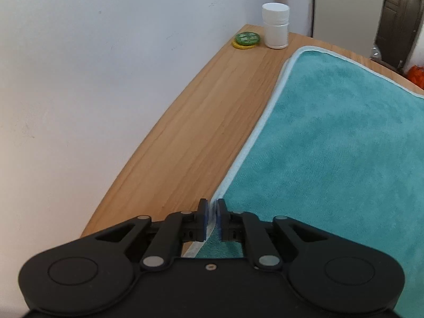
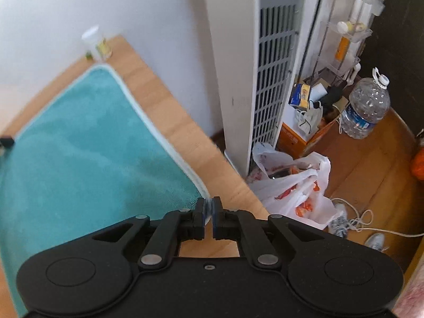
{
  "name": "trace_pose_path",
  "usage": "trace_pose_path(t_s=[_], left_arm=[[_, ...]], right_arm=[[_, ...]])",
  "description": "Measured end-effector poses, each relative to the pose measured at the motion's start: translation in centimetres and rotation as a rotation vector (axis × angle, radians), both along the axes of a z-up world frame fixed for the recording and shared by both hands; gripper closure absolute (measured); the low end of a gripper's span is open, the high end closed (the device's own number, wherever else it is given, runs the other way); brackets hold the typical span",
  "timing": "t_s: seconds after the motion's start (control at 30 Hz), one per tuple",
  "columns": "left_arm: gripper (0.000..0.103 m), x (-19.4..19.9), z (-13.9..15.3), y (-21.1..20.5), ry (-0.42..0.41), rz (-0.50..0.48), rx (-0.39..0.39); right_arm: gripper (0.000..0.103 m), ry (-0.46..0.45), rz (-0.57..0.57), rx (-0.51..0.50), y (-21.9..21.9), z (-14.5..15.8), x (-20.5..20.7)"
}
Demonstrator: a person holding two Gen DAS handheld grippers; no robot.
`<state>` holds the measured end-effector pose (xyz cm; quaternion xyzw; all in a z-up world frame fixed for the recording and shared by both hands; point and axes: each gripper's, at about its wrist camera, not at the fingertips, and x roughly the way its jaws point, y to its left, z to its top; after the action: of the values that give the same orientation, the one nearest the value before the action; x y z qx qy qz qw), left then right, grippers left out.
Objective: Fold towel
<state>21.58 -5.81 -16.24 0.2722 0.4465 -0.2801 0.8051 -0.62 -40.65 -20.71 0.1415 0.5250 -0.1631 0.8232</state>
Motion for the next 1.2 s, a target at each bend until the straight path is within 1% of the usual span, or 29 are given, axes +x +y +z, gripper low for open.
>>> trace_pose_path(t_s=[0.03, 0.07, 0.1, 0.13, 0.17, 0.2, 0.23, 0.27, 0.3, 0.33, 0.37, 0.43, 0.5, 0.53, 0.57, 0.6, 0.63, 0.67, 0.7, 0.73, 0.8, 0.87, 0.9, 0.97, 1.03, 1.07, 1.1, 1.17, 1.2], left_arm=[[0.088, -0.1, 0.4, 0.2, -0.009, 0.021, -0.004], [0.079, -0.2, 0.7, 0.3, -0.021, 0.035, -0.001], [0.072, -0.7, 1.7, 0.8, -0.044, 0.056, -0.006], [0.071, -1.3, 2.5, 1.3, -0.054, 0.073, -0.028], [0.071, -1.6, 3.0, 1.6, -0.051, 0.085, -0.045], [0.071, -2.3, 3.6, 2.2, -0.016, 0.115, -0.079], [0.071, -3.1, 3.9, 2.4, 0.017, 0.130, -0.100], [0.071, -3.6, 4.0, 2.5, 0.027, 0.132, -0.105], [0.071, -4.7, 3.9, 2.4, 0.034, 0.129, -0.097], [0.071, -5.9, 3.7, 2.2, 0.042, 0.126, -0.085], [0.071, -6.7, 3.3, 2.1, 0.058, 0.129, -0.074], [0.071, -7.8, 2.4, 1.8, 0.082, 0.173, -0.070], [0.071, -8.6, 1.9, 2.1, 0.098, 0.222, -0.077], [0.070, -9.2, 1.9, 2.2, 0.082, 0.254, -0.072], [0.066, -9.6, 1.9, 2.3, 0.068, 0.278, -0.064], [0.064, -10.1, 1.9, 2.5, 0.053, 0.314, -0.061], [0.063, -10.5, 1.9, 2.4, 0.060, 0.332, -0.073], [0.061, -10.7, 1.7, 2.3, 0.072, 0.337, -0.076], [0.061, -11.1, 1.4, 2.0, 0.086, 0.348, -0.059], [0.060, -11.5, 1.1, 1.7, 0.085, 0.356, -0.038], [0.061, -12.1, 0.9, 1.4, 0.091, 0.341, -0.016], [0.060, -12.3, 0.5, 1.1, 0.087, 0.338, 0.008], [0.061, -12.4, 0.2, 1.0, 0.071, 0.339, 0.021], [0.061, -12.5, -0.1, 1.0, 0.058, 0.347, 0.013], [0.062, -12.1, -0.1, 0.8, 0.071, 0.360, 0.012], [0.062, -12.1, -0.2, 0.8, 0.076, 0.363, 0.011], [0.062, -12.1, -0.2, 0.9, 0.082, 0.366, 0.008], [0.061, -12.1, -0.2, 1.0, 0.082, 0.356, 0.005], [0.060, -12.1, -0.3, 0.9, 0.075, 0.348, 0.007]], right_arm=[[0.092, 0.008, 0.016, -0.048, 0.4, 0.2, 0.0], [0.090, 0.014, 0.033, -0.097, 0.8, 0.5, -0.1], [0.085, 0.000, 0.052, -0.130, 1.1, 1.1, -0.4], [0.084, -0.014, 0.081, -0.141, 1.5, 1.9, -0.7], [0.084, -0.030, 0.117, -0.126, 2.0, 2.5, -0.9], [0.084, -0.046, 0.154, -0.107, 2.6, 3.1, -1.1], [0.084, -0.043, 0.175, -0.051, 3.0, 3.3, -1.2], [0.084, -0.036, 0.179, -0.003, 3.2, 3.3, -1.2], [0.085, -0.038, 0.168, 0.079, 3.5, 3.0, -1.4], [0.085, -0.049, 0.159, 0.133, 4.1, 2.7, -1.6], [0.084, -0.052, 0.157, 0.149, 4.3, 2.4, -1.7], [0.084, -0.041, 0.135, 0.208, 4.9, 1.3, -1.7], [0.084, -0.034, 0.125, 0.242, 5.3, 0.7, -1.8], [0.083, -0.027, 0.124, 0.220, 5.8, 0.6, -1.8], [0.080, -0.020, 0.120, 0.198, 6.1, 0.5, -1.9], [0.074, -0.005, 0.100, 0.187, 6.3, 0.3, -1.9], [0.071, 0.003, 0.087, 0.194, 6.5, 0.1, -1.9], [0.071, 0.009, 0.076, 0.204, 6.7, -0.2, -1.8], [0.071, 0.009, 0.084, 0.170, 7.4, -0.2, -1.7], [0.077, 0.012, 0.094, 0.148, 7.8, -0.2, -1.6], [0.094, 0.000, 0.110, 0.133, 8.4, -0.1, -1.5], [0.094, 0.002, 0.121, 0.108, 8.7, 0.1, -1.3], [0.095, 0.009, 0.145, 0.083, 9.1, 0.2, -1.3], [0.095, 0.029, 0.158, 0.062, 9.3, 0.5, -1.3], [0.095, 0.038, 0.145, 0.061, 9.1, 0.7, -1.4], [0.098, 0.043, 0.144, 0.058, 9.0, 0.7, -1.4], [0.099, 0.055, 0.144, 0.047, 9.1, 0.7, -1.4], [0.099, 0.068, 0.147, 0.034, 9.3, 0.6, -1.7], [0.096, 0.095, 0.148, 0.012, 9.4, 0.4, -1.7]])
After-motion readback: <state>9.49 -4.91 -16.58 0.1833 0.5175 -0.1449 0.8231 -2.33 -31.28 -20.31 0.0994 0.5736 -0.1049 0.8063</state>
